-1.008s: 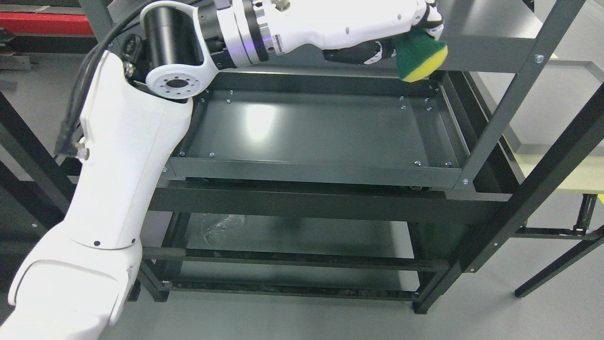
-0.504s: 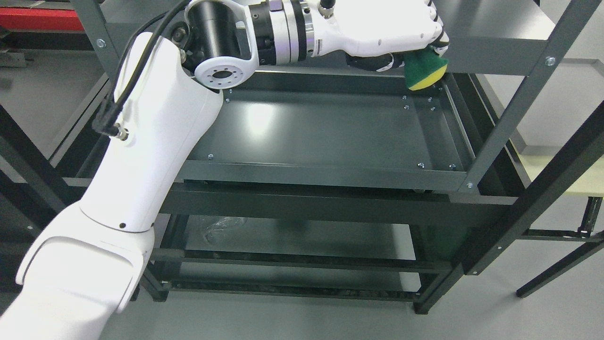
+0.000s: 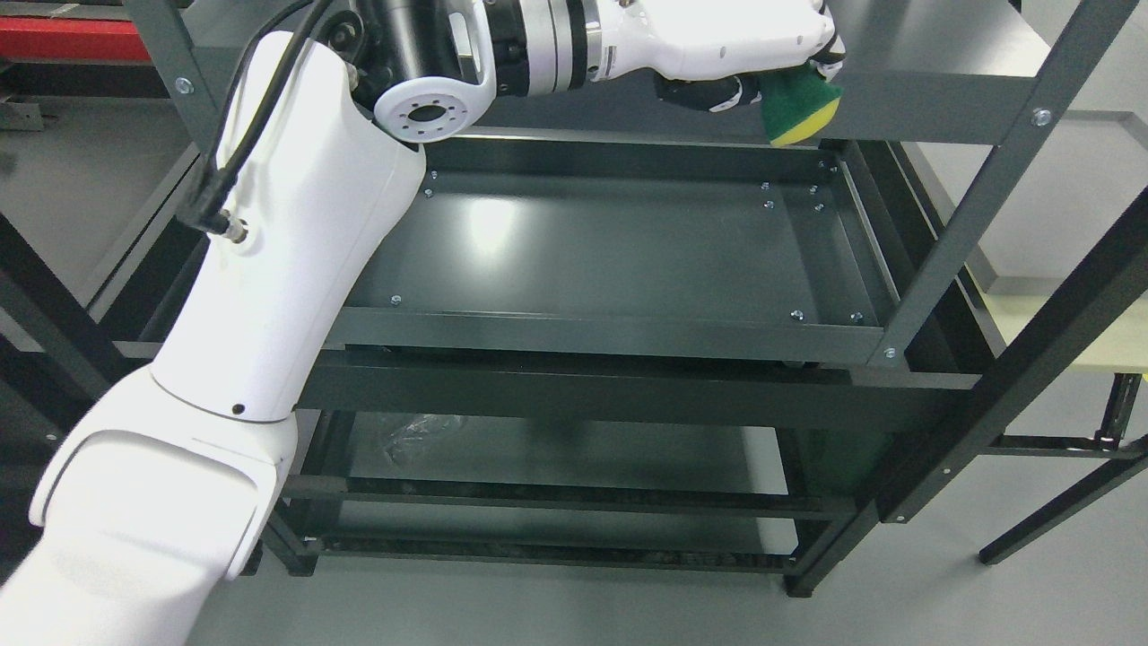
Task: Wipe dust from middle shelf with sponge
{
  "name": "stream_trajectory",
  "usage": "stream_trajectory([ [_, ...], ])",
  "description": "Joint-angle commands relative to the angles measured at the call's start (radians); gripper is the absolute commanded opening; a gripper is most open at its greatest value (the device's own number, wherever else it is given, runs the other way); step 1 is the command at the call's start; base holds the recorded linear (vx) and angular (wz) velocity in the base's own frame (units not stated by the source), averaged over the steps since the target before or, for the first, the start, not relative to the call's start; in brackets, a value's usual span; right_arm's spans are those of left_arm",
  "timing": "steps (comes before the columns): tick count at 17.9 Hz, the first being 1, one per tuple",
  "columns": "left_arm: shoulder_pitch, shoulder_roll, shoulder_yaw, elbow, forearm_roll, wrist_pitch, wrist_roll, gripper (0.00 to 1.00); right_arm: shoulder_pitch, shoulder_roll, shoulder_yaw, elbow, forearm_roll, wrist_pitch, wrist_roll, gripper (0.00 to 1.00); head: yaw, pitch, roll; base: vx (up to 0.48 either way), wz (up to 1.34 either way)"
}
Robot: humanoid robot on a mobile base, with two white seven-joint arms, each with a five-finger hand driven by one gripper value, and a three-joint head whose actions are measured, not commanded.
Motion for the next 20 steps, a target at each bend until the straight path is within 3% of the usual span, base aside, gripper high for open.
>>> stream_trajectory([
  [1,0.028,0.144,0.057,-0.053,0.097,0.000,-0.037,0.00,0.000,-0.017,0.000,-0.017,0.000,0.072,0.000,1.00,0.0000,0.000,0.000,0.000,0.00],
  [9,0.125,0.537,0.105,-0.098,0.318,0.000,-0.053,0.00,0.000,-0.017,0.000,-0.017,0.000,0.074,0.000,1.00,0.0000,0.000,0.000,0.000,0.00],
  [15,0.171,0.756,0.114,-0.144,0.479,0.000,-0.049,0.00,0.000,-0.017,0.000,-0.017,0.000,0.072,-0.001,1.00,0.0000,0.000,0.000,0.000,0.00],
  [20,0.174,0.859,0.111,-0.144,0.547,0.000,-0.050,0.00,0.000,-0.017,0.000,-0.017,0.000,0.072,0.000,1.00,0.0000,0.000,0.000,0.000,0.00],
])
